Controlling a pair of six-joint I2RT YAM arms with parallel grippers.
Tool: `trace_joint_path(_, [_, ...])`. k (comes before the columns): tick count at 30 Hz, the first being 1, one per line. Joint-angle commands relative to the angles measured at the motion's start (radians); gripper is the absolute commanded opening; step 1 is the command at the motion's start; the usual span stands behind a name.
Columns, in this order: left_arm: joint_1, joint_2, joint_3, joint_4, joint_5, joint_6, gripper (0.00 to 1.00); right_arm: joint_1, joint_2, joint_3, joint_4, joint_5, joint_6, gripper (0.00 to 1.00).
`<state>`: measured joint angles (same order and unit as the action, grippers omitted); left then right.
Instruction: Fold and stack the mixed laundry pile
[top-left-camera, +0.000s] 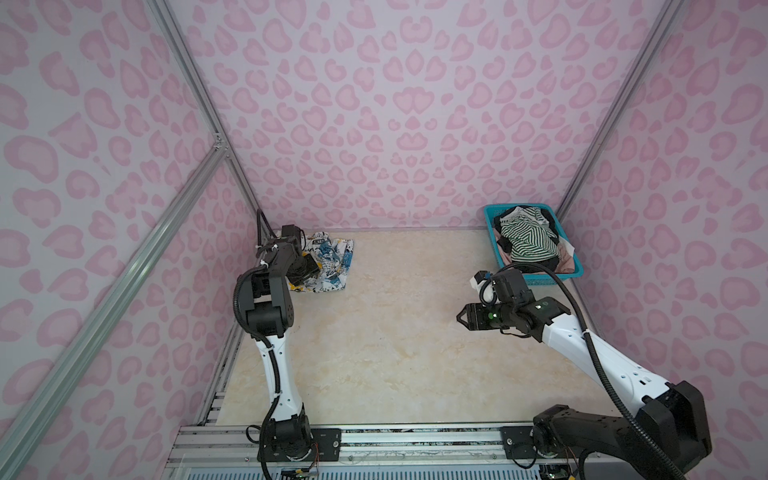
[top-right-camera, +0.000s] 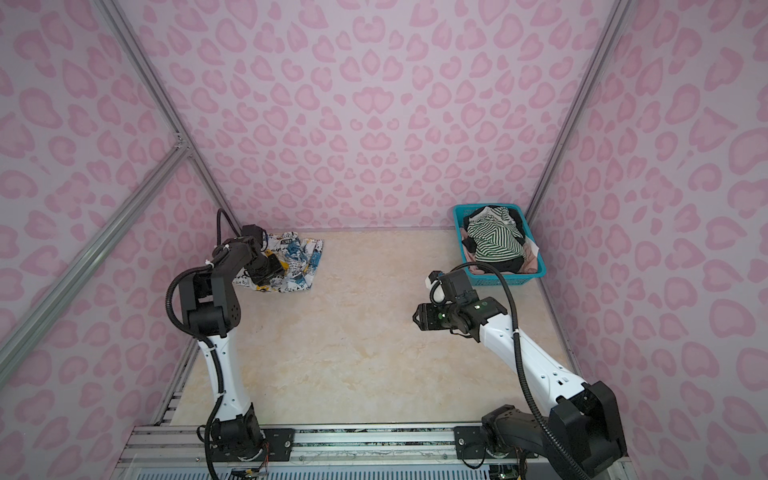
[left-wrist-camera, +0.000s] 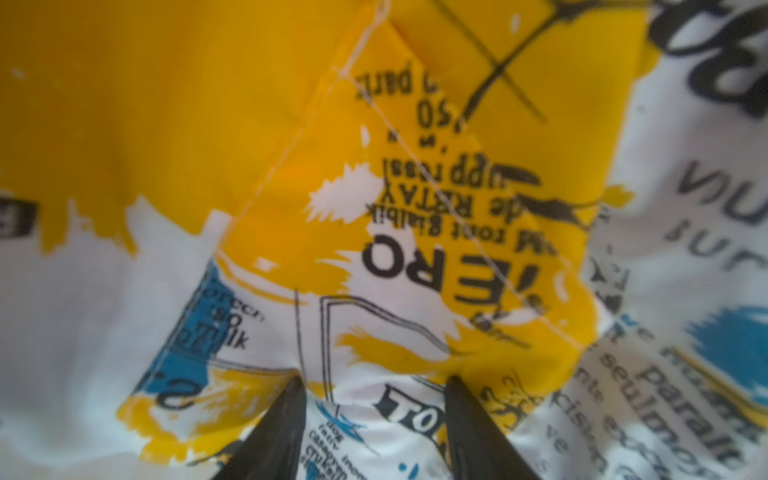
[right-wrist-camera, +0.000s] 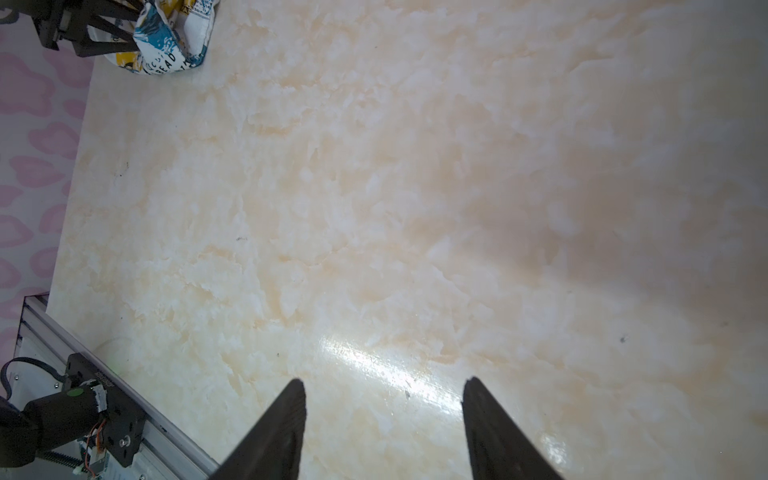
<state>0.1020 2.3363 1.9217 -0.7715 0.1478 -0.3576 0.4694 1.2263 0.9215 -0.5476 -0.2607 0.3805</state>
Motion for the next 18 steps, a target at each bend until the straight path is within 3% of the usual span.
trace_joint_path(1, [-0.004, 0.047, 0.064, -0.038, 0.016, -0.009, 0.58, -0.006, -0.010, -0.003, -0.026, 0.012, -0.009, 0.61])
trace_joint_path(5, [-0.005, 0.024, 0.082, -0.032, 0.029, -0.015, 0.62, -0.015, -0.020, -0.009, -0.026, 0.014, -0.011, 0.61])
trace_joint_path(11, [-0.005, -0.138, -0.020, 0.031, 0.034, -0.020, 0.70, -0.035, -0.038, -0.015, 0.010, 0.035, -0.017, 0.61])
trace_joint_path(18, [-0.001, -0.282, -0.013, 0.020, 0.001, -0.012, 0.77, -0.056, -0.024, 0.007, 0.020, 0.021, -0.032, 0.61])
